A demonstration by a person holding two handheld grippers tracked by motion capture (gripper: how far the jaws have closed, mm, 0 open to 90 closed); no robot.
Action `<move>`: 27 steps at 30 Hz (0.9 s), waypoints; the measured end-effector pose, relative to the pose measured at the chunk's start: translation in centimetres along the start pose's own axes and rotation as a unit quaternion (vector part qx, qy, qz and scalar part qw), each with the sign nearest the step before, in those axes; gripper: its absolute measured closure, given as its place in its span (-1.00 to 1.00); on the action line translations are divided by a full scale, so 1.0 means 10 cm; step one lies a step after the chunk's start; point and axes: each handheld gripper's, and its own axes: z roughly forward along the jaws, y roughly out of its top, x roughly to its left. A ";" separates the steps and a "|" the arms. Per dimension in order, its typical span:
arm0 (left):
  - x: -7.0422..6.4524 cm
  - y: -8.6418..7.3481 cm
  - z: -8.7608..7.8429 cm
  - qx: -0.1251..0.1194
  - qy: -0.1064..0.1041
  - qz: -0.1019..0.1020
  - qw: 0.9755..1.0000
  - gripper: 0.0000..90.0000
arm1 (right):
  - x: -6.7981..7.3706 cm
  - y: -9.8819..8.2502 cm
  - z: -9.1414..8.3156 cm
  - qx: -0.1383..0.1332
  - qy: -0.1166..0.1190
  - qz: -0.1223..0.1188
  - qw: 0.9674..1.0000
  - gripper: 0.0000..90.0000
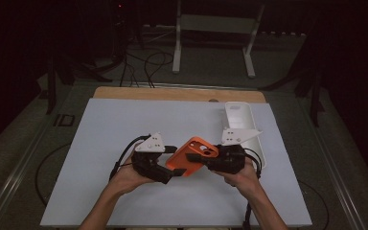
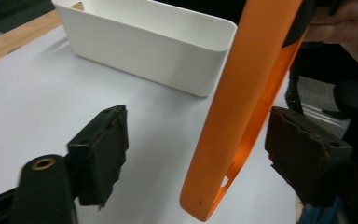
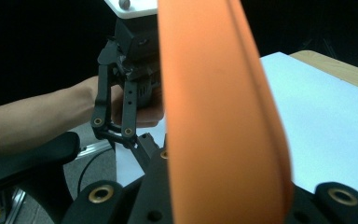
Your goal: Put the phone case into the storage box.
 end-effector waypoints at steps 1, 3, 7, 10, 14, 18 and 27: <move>0.00 0.00 0.00 0.000 -0.004 0.001 1.000 -0.42 | 0.00 0.00 0.00 -0.001 0.001 -0.001 1.000 0.91; -0.01 0.00 0.00 0.000 -0.012 0.003 1.000 -0.35 | 0.00 0.00 0.00 -0.002 0.005 -0.002 1.000 0.91; -0.01 -0.01 0.00 0.000 -0.029 0.006 1.000 -0.13 | 0.01 0.01 -0.01 -0.002 0.012 -0.007 1.000 0.91; -0.01 -0.01 0.01 -0.002 -0.047 0.009 0.999 -0.02 | 0.01 0.01 -0.01 -0.001 0.017 -0.009 1.000 0.92; 0.00 -0.01 0.01 -0.001 -0.070 0.011 0.998 0.17 | 0.02 0.02 0.00 0.001 0.028 -0.014 1.000 0.92; 0.01 -0.02 0.01 -0.001 -0.083 0.011 0.997 0.41 | 0.01 0.02 0.01 0.004 0.036 -0.018 0.999 0.92; 0.02 -0.05 0.02 0.002 -0.103 0.016 0.995 0.73 | -0.03 0.02 0.03 0.013 0.053 -0.018 0.998 0.91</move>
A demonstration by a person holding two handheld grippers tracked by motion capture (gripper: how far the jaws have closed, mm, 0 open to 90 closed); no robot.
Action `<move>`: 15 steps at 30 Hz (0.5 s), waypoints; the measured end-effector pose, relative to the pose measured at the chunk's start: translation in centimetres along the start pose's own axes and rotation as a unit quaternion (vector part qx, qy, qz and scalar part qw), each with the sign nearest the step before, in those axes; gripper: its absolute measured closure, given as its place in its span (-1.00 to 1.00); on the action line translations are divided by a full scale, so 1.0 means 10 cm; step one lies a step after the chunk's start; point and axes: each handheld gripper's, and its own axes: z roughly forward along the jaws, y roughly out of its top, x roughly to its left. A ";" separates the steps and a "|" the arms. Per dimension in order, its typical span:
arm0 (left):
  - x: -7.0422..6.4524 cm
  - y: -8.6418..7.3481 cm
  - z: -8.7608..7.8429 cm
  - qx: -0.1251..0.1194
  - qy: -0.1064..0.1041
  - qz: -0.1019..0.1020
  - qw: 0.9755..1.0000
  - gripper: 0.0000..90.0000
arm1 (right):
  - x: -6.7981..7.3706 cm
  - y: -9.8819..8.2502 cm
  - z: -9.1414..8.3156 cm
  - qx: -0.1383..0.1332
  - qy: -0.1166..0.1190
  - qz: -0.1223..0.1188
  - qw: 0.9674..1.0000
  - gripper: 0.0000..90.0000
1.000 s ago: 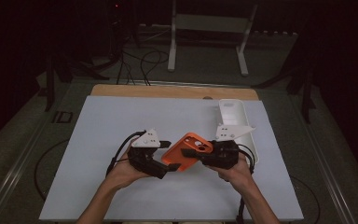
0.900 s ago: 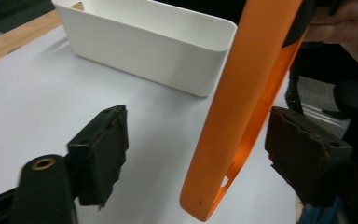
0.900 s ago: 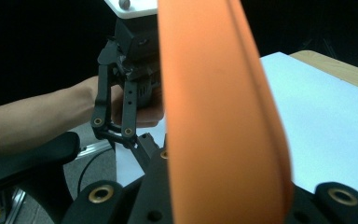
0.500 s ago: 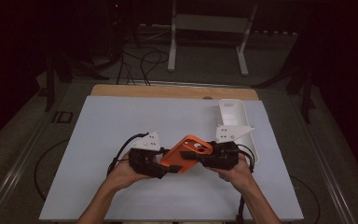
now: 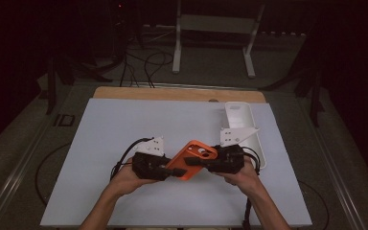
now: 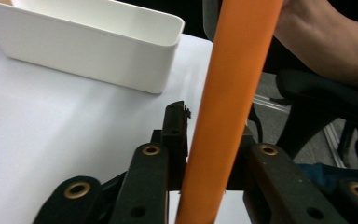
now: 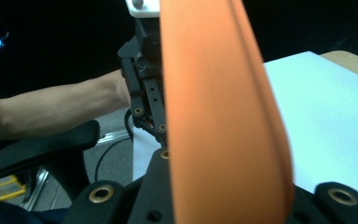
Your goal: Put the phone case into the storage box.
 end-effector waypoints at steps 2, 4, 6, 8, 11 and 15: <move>-0.01 -0.01 0.00 0.000 -0.004 0.001 1.000 0.77 | -0.01 0.00 0.00 0.003 0.005 0.000 1.000 0.91; -0.01 -0.02 0.00 0.000 -0.011 0.002 1.000 0.82 | -0.02 -0.01 0.00 0.003 0.011 0.000 1.000 0.91; -0.02 -0.02 0.00 -0.001 -0.013 0.002 1.000 0.87 | -0.04 -0.01 0.00 0.004 0.020 0.004 1.000 0.90; -0.03 -0.02 0.01 0.000 -0.017 0.004 1.000 0.91 | -0.06 -0.01 0.00 0.004 0.024 0.005 1.000 0.88; -0.04 -0.02 0.01 0.000 -0.012 0.008 1.000 0.92 | -0.07 -0.01 0.00 0.006 0.028 0.006 1.000 0.86; -0.05 -0.03 0.02 0.003 0.004 0.010 1.000 0.92 | -0.08 -0.02 0.01 0.009 0.019 0.007 1.000 0.78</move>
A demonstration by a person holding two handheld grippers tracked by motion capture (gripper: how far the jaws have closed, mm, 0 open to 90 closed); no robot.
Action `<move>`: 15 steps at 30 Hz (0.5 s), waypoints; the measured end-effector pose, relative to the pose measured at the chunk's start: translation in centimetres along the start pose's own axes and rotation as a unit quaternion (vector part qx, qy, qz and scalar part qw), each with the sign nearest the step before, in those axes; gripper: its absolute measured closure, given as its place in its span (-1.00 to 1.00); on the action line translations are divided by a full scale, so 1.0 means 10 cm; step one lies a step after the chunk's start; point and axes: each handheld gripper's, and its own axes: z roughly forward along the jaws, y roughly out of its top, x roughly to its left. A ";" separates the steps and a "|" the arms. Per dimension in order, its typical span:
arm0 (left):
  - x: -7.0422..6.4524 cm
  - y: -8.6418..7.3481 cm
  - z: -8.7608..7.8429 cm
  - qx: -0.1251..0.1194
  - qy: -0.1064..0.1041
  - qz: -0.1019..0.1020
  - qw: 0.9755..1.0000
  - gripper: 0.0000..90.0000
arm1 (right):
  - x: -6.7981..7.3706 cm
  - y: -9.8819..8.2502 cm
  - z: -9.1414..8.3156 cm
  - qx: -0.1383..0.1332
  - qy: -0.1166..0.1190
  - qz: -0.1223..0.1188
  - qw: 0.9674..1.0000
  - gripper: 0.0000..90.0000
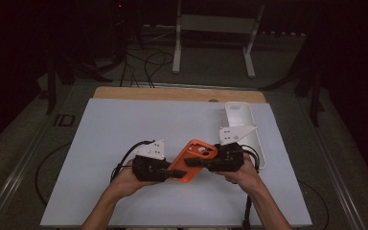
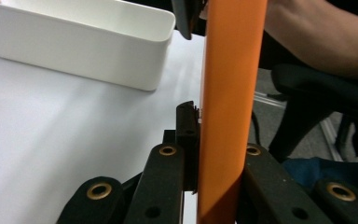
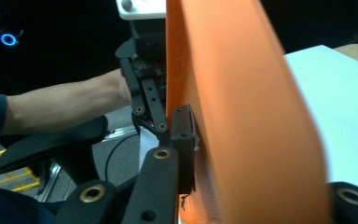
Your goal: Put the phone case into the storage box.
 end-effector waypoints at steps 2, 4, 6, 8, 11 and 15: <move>0.00 0.00 0.00 0.000 0.005 0.001 1.000 0.92 | 0.00 0.00 0.00 0.001 -0.008 0.003 1.000 0.67; -0.01 0.00 0.00 -0.001 0.011 0.002 1.000 0.92 | 0.00 -0.01 0.00 -0.002 -0.020 0.003 1.000 0.47; -0.01 0.00 0.00 -0.002 0.014 0.001 1.000 0.93 | 0.00 -0.01 0.00 -0.005 -0.028 0.005 1.000 0.27; 0.00 0.00 0.00 -0.004 0.019 0.001 1.000 0.92 | 0.00 -0.01 0.00 -0.004 -0.034 0.011 0.999 0.10; 0.00 0.00 -0.02 -0.009 0.028 -0.001 1.000 0.92 | 0.00 -0.01 0.01 0.001 -0.054 0.018 0.998 -0.22; 0.01 0.00 -0.03 -0.012 0.042 -0.005 0.999 0.92 | -0.01 -0.02 0.02 0.008 -0.074 0.028 0.997 -0.45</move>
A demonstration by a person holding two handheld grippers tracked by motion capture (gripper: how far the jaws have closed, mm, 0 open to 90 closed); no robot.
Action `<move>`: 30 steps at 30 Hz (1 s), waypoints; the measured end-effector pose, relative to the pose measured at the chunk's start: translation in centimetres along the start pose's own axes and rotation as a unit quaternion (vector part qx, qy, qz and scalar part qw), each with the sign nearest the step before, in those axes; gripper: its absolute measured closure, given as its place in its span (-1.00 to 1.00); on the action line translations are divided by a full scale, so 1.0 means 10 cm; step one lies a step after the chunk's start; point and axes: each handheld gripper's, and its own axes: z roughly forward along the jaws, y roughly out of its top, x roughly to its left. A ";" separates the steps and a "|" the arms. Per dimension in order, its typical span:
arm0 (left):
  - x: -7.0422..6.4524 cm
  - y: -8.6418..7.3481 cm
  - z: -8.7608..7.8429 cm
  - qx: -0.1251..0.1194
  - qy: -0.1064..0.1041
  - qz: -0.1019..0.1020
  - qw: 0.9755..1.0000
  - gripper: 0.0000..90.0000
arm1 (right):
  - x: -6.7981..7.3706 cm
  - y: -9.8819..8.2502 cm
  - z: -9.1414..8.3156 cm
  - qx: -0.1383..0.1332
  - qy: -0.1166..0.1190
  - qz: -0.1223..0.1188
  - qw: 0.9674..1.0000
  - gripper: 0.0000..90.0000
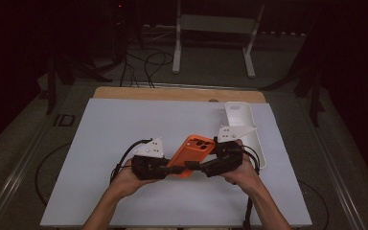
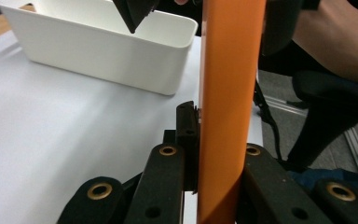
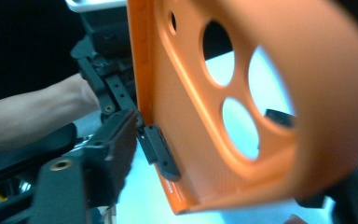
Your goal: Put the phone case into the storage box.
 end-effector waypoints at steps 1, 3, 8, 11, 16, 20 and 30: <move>0.00 0.00 0.00 -0.001 0.004 -0.001 1.000 0.92 | 0.00 0.00 0.00 0.001 -0.004 0.002 1.000 -0.50; 0.00 0.00 -0.02 -0.005 0.011 -0.004 1.000 0.92 | 0.01 -0.01 0.00 0.004 -0.010 0.001 1.000 -0.52; 0.00 0.00 -0.04 -0.010 0.034 -0.011 0.999 0.92 | 0.02 -0.03 0.00 0.005 -0.025 0.002 1.000 -0.58; 0.00 0.00 -0.05 -0.009 0.049 -0.012 0.999 0.92 | 0.03 -0.03 -0.01 0.001 -0.032 0.003 0.999 -0.60; 0.01 0.01 -0.05 -0.010 0.080 -0.021 0.997 0.92 | 0.04 -0.04 -0.02 -0.004 -0.047 0.004 0.999 -0.64; 0.01 0.00 -0.06 -0.013 0.100 -0.027 0.994 0.92 | 0.04 -0.05 -0.02 -0.005 -0.059 0.009 0.998 -0.68; 0.00 -0.01 -0.06 -0.021 0.152 -0.038 0.987 0.92 | 0.06 -0.05 0.00 -0.013 -0.098 0.015 0.995 -0.74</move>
